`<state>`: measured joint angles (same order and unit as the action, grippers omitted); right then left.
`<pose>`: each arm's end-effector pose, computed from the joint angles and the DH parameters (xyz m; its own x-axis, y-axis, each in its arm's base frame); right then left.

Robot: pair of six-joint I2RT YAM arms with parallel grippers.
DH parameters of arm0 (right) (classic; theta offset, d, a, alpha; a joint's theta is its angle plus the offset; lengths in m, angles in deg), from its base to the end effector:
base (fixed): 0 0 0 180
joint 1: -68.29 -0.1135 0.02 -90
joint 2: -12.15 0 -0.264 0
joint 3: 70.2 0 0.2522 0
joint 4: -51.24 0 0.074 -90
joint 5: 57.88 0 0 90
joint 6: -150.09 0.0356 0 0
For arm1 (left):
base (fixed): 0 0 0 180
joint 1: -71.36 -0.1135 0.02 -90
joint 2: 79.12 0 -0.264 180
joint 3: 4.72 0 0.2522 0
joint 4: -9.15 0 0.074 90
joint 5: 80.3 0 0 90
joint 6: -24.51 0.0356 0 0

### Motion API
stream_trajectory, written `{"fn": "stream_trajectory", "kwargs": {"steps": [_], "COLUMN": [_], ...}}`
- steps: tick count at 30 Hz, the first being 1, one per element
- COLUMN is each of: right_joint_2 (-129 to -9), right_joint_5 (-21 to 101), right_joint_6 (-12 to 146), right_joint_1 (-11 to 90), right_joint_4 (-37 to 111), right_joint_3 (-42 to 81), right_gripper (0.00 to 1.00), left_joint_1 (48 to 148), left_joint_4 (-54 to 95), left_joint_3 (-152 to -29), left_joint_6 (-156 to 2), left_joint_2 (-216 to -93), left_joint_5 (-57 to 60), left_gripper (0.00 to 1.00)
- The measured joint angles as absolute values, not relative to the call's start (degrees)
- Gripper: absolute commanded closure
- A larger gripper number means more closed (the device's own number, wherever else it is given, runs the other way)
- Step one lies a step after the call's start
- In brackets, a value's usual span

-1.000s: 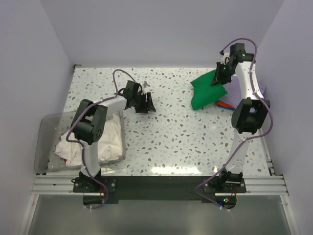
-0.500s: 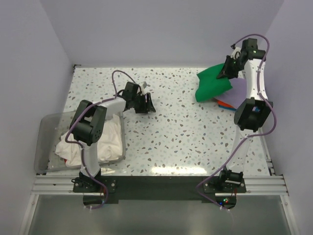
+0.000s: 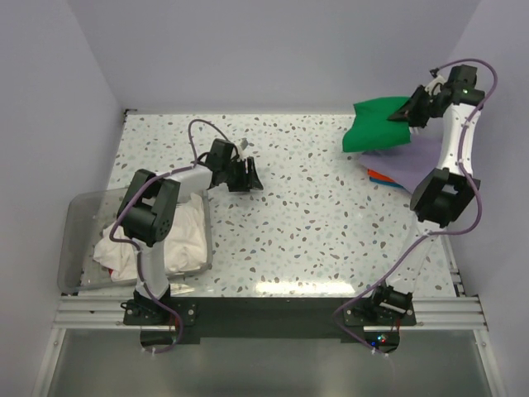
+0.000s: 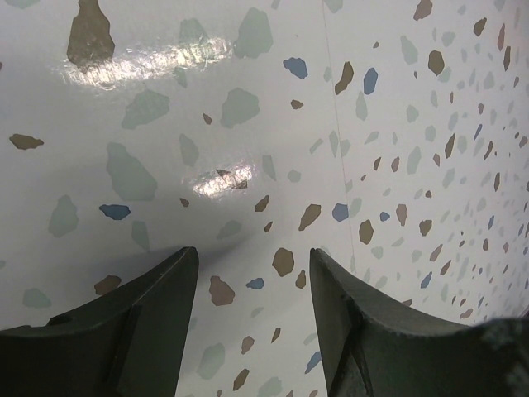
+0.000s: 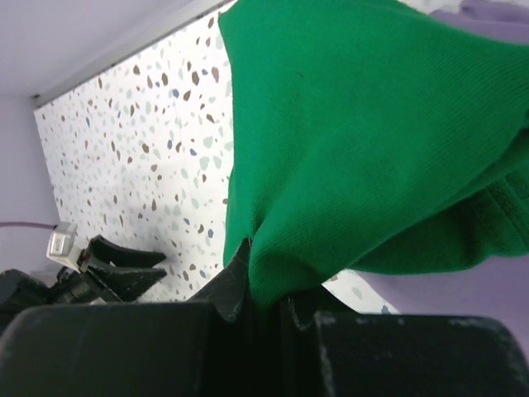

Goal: Fold and stack the t-shirts
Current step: Neatly place the folded tshirt to the corner

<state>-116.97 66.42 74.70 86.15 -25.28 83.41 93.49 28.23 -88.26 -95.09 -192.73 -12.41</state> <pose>0.4627 -0.1280 0.3413 -0.7454 0.4591 -0.4833 0.1151 0.8028 0.5851 0.3784 -0.1684 0.1481 -0.8943 -0.1303 -0.4281 0.1556 0.8063 -0.5706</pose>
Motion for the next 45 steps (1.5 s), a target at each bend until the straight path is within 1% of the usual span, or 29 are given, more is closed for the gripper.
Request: {"fn": "stream_trajectory", "kwargs": {"steps": [6,13,20,24,31,33,34,35,36,38,39,45], "right_joint_2": [-116.6,-115.9,-114.3,-113.2,-113.1,-113.1,-113.1,-113.2,-113.2,-113.2,-113.2,-112.5], "right_joint_5": [67.7,67.6,67.3,66.0,61.3,60.0,59.5,58.9,58.2,56.6,55.7,49.4], "right_joint_6": [75.3,74.4,72.2,70.9,68.4,67.9,67.8,67.7,67.9,67.3,67.1,66.7], "right_joint_1": [90.8,92.4,94.6,96.1,97.6,97.6,97.6,97.6,97.6,97.5,97.6,97.6], "right_joint_4": [-23.8,-23.3,-23.2,-23.4,-24.5,-24.9,-25.0,-25.1,-25.3,-25.6,-25.7,-25.0], "right_joint_3": [82.9,79.3,73.2,71.1,71.1,71.1,71.2,71.2,71.2,71.3,71.3,70.5], "right_gripper": [1.0,1.0,1.0,1.0,1.0,0.91,0.8,0.5,0.32,0.07,0.01,0.01], "left_joint_1": [93.5,93.5,93.5,93.5,93.5,93.5,93.5,93.5,93.5,93.5,93.5,93.5], "left_joint_4": [28.1,28.9,33.1,34.2,35.2,35.7,36.0,36.3,36.7,37.5,37.7,38.4], "left_joint_3": [-88.1,-87.3,-86.1,-86.1,-86.1,-86.1,-86.1,-86.1,-86.1,-86.1,-86.1,-86.1], "left_joint_6": [-95.1,-95.1,-95.0,-95.0,-95.0,-95.0,-94.9,-94.9,-94.9,-94.9,-94.9,-94.9], "left_joint_2": [-192.6,-191.6,-188.6,-186.6,-184.4,-184.2,-184.1,-184.0,-183.7,-182.9,-182.4,-176.5], "left_joint_5": [-12.4,-12.4,-11.5,-11.2,-11.0,-10.9,-10.8,-10.6,-10.4,-9.9,-9.6,-7.7], "left_gripper": [0.38,0.38,0.38,0.38,0.38,0.38,0.38,0.38,0.38,0.38,0.38,0.37]}}
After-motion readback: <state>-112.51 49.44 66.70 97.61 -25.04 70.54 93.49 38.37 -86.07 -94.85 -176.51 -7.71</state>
